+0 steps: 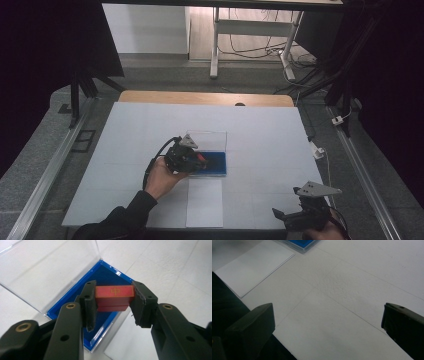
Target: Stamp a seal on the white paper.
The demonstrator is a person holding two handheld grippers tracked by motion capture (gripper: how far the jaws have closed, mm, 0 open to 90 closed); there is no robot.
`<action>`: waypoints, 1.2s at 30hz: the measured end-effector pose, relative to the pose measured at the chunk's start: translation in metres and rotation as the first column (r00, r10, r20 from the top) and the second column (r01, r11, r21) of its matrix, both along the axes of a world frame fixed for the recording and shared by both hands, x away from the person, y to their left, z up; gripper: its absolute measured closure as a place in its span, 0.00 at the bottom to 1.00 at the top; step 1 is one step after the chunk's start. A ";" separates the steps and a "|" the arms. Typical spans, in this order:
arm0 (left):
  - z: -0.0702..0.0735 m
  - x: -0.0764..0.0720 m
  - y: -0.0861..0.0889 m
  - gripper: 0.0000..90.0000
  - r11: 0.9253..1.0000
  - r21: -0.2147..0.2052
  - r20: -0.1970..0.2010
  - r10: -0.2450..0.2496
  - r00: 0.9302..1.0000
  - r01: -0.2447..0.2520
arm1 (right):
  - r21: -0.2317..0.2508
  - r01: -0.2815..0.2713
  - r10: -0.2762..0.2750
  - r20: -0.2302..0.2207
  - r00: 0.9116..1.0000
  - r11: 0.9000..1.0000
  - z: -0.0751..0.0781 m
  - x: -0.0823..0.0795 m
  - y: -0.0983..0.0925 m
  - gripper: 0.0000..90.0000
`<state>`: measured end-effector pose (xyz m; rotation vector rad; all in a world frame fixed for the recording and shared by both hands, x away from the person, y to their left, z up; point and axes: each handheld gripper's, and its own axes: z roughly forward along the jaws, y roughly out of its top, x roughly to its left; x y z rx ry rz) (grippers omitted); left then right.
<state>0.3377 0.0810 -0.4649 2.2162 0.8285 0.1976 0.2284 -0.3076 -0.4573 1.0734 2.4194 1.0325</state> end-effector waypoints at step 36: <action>-0.006 -0.064 0.000 0.65 0.997 -0.017 -0.030 -0.069 0.997 0.069 | -0.004 -0.001 0.001 0.008 1.000 1.000 0.000 -0.001 0.000 0.00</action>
